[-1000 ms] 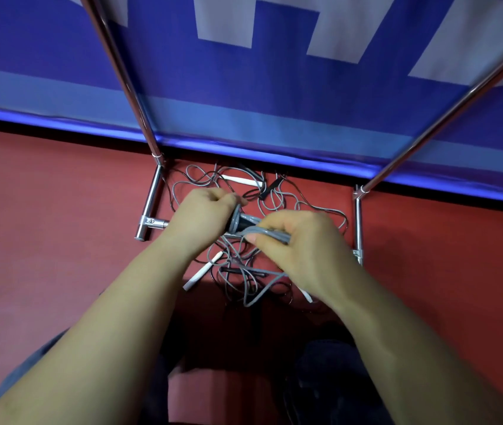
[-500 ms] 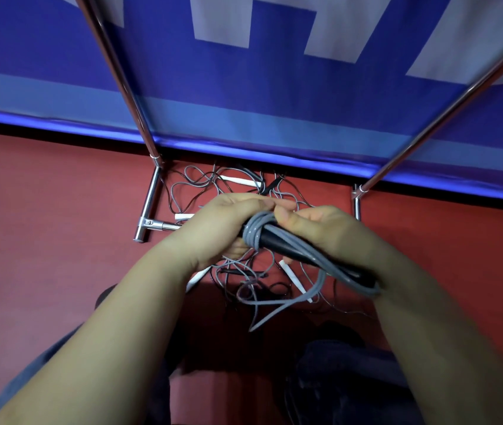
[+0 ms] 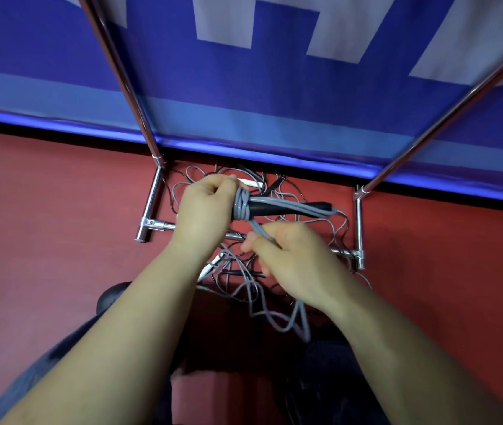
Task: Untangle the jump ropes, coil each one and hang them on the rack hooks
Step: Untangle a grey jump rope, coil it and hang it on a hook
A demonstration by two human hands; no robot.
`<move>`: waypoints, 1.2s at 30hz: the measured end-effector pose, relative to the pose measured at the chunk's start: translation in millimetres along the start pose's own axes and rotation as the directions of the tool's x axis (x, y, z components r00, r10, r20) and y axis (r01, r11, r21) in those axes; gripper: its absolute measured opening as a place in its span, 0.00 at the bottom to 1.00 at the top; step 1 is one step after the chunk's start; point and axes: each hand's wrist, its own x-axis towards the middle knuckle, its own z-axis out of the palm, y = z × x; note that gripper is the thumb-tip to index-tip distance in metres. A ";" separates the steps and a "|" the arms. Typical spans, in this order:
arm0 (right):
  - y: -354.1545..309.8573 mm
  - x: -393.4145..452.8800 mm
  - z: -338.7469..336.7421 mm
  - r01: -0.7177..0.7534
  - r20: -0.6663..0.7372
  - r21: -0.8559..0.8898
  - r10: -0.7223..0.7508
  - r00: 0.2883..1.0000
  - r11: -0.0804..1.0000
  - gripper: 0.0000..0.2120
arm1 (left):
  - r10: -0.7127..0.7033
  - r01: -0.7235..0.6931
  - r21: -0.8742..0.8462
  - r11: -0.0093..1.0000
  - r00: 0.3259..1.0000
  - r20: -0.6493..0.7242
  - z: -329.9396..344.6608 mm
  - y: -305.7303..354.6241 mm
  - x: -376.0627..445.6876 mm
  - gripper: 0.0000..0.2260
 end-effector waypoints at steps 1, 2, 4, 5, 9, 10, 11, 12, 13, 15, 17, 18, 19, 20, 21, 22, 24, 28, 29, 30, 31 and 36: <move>-0.1 -1.1 -1.4 0.052 0.003 -0.056 -0.051 0.999 0.997 0.12 | 0.032 -0.030 0.087 0.996 0.999 -0.019 -2.6 -2.6 2.0 0.13; 0.4 -2.2 -3.2 0.095 -0.002 -0.101 -0.095 0.995 0.990 0.12 | 0.054 -0.049 0.162 0.986 0.998 -0.025 -5.4 -4.5 3.7 0.13; 2.3 -2.3 -7.5 0.148 -0.044 -0.157 -0.157 0.987 0.976 0.11 | 0.065 -0.063 0.288 0.956 0.998 0.005 -9.7 -7.4 5.8 0.13; 3.3 -1.5 -10.9 0.156 -0.083 -0.163 -0.171 0.982 0.974 0.10 | 0.055 -0.066 0.332 0.941 0.998 0.041 -11.0 -8.9 6.5 0.14; 11.7 3.6 -25.9 0.135 -0.284 -0.118 -0.164 0.945 0.984 0.09 | 0.042 -0.110 0.227 0.968 0.958 0.285 -10.7 -9.0 2.1 0.15; 13.9 5.4 -29.6 0.105 -0.297 -0.114 -0.134 0.945 0.988 0.10 | 0.039 -0.093 0.147 0.985 0.941 0.337 -9.8 -7.0 0.3 0.14; 15.2 6.8 -33.1 0.055 -0.265 -0.100 -0.080 0.961 0.993 0.12 | 0.036 -0.067 0.070 0.995 0.925 0.379 -8.4 -3.5 -2.1 0.12; 16.2 7.7 -35.7 -0.005 -0.194 -0.071 -0.008 0.981 0.997 0.16 | 0.029 -0.038 0.012 0.999 0.911 0.412 -7.0 0.8 -5.2 0.12; 16.9 8.4 -37.7 -0.069 -0.115 -0.035 0.065 0.991 0.997 0.19 | 0.020 -0.013 -0.019 1.000 0.898 0.440 -4.7 4.3 -8.3 0.13; 17.5 9.4 -40.7 -0.173 -0.018 0.033 0.174 0.985 0.984 0.23 | -0.006 0.027 -0.037 0.999 0.878 0.479 0.7 5.9 -12.8 0.15; 17.5 9.6 -42.0 -0.209 0.018 0.124 0.209 0.978 0.970 0.23 | -0.036 0.082 -0.071 0.994 0.868 0.496 4.0 3.2 -13.5 0.17; 17.2 9.6 -42.2 -0.221 0.031 0.159 0.218 0.975 0.962 0.22 | -0.051 0.114 -0.098 0.989 0.867 0.496 5.1 1.3 -13.3 0.17; 17.6 10.4 -41.9 -0.237 0.042 0.179 0.233 0.972 0.955 0.21 | -0.061 0.144 -0.129 0.981 0.864 0.499 5.7 0.0 -13.2 0.16; 17.6 10.8 -41.4 -0.255 0.051 0.198 0.250 0.967 0.947 0.21 | -0.070 0.179 -0.171 0.969 0.860 0.505 6.2 0.1 -13.2 0.14; 16.3 10.9 -40.5 -0.267 0.062 0.239 0.260 0.964 0.934 0.21 | -0.069 0.210 -0.220 0.953 0.853 0.517 6.5 0.6 -13.1 0.14; 15.5 11.1 -38.8 -0.261 0.077 0.329 0.250 0.965 0.907 0.21 | -0.068 0.239 -0.262 0.935 0.846 0.529 6.6 1.1 -12.5 0.16; 13.2 11.0 -33.1 -0.204 0.102 0.574 0.177 0.979 0.793 0.19 | -0.074 0.292 -0.322 0.901 0.833 0.549 6.5 2.9 -11.3 0.21; 10.0 15.5 -20.5 -0.155 -0.008 0.575 0.195 0.981 0.804 0.19 | -0.145 0.387 -0.395 0.833 0.842 0.520 4.5 6.8 -8.8 0.14; 10.4 17.7 -17.8 -0.167 -0.044 0.486 0.215 0.976 0.858 0.20 | -0.169 0.395 -0.411 0.822 0.857 0.487 3.8 6.5 -7.3 0.13; 11.2 18.9 -15.9 -0.166 -0.076 0.397 0.212 0.974 0.903 0.20 | -0.192 0.395 -0.423 0.815 0.874 0.445 3.4 6.3 -5.7 0.12; 11.5 18.9 -14.1 -0.145 -0.095 0.325 0.185 0.978 0.934 0.20 | -0.216 0.390 -0.433 0.813 0.892 0.397 3.2 6.5 -4.3 0.12; 10.0 6.2 -8.6 -0.013 0.020 0.045 0.012 1.000 0.999 0.15 | -0.159 0.160 -0.245 0.956 0.987 0.027 -1.4 4.9 2.5 0.09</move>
